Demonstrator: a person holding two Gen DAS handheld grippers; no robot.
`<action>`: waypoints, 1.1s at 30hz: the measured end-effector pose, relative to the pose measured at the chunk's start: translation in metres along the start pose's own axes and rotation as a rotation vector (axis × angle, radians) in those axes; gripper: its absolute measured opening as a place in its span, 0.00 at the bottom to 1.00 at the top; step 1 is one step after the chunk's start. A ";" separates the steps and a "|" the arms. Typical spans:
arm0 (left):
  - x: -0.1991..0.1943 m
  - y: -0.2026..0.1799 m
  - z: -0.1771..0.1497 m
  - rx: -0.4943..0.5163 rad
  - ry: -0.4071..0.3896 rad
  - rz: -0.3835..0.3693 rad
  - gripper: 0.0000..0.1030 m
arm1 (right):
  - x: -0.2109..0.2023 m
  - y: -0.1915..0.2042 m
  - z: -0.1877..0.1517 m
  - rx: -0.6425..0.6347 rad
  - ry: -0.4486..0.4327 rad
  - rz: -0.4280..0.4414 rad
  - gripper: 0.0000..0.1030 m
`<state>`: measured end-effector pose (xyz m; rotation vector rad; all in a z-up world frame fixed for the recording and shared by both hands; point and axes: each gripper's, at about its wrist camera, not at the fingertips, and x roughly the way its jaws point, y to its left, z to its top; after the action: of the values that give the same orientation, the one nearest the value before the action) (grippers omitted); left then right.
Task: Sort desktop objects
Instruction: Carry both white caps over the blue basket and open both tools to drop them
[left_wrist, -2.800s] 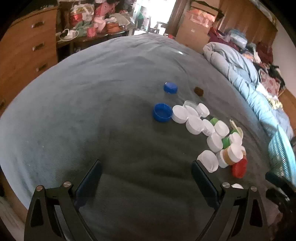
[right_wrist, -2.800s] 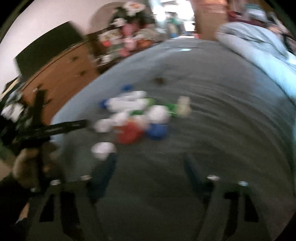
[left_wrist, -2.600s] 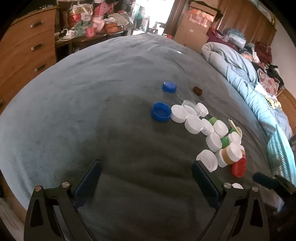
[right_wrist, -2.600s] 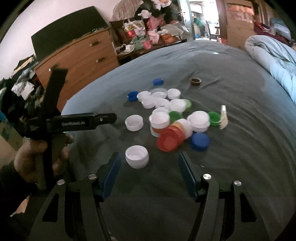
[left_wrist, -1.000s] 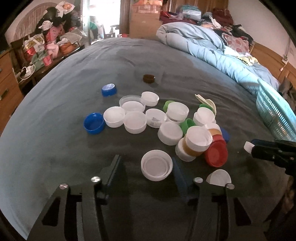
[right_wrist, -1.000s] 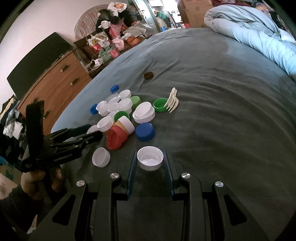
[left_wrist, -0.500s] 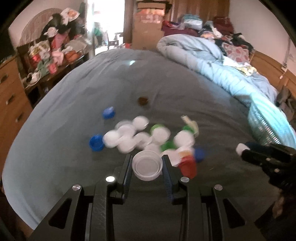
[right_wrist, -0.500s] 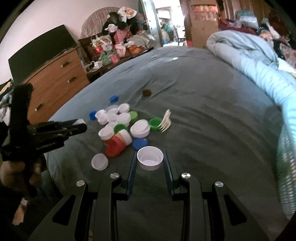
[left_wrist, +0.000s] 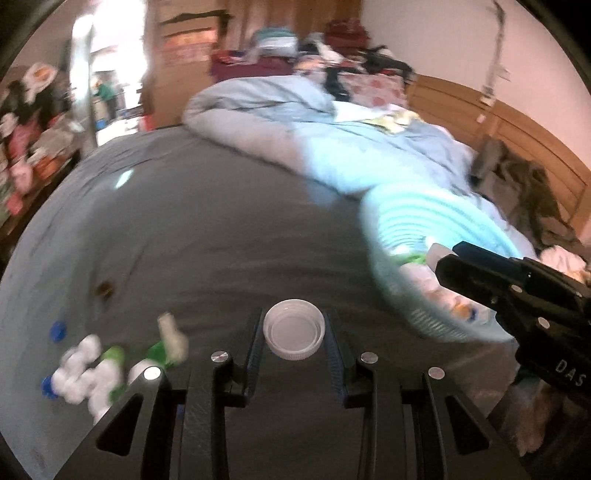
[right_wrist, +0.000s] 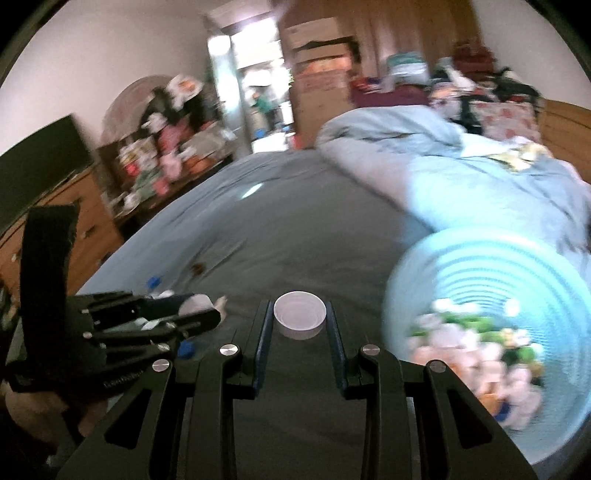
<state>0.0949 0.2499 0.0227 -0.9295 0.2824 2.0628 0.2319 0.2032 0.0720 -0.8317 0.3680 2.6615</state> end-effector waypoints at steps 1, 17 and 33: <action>0.004 -0.010 0.007 0.012 0.005 -0.013 0.33 | -0.005 -0.011 0.003 0.019 -0.006 -0.019 0.25; 0.088 -0.177 0.076 0.213 0.150 -0.130 0.33 | -0.042 -0.147 0.002 0.255 0.032 -0.240 0.25; 0.082 -0.174 0.089 0.193 0.062 -0.033 0.85 | -0.046 -0.169 -0.008 0.321 0.012 -0.290 0.54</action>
<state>0.1520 0.4519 0.0494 -0.8748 0.4873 1.9402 0.3359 0.3442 0.0682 -0.7368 0.6084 2.2533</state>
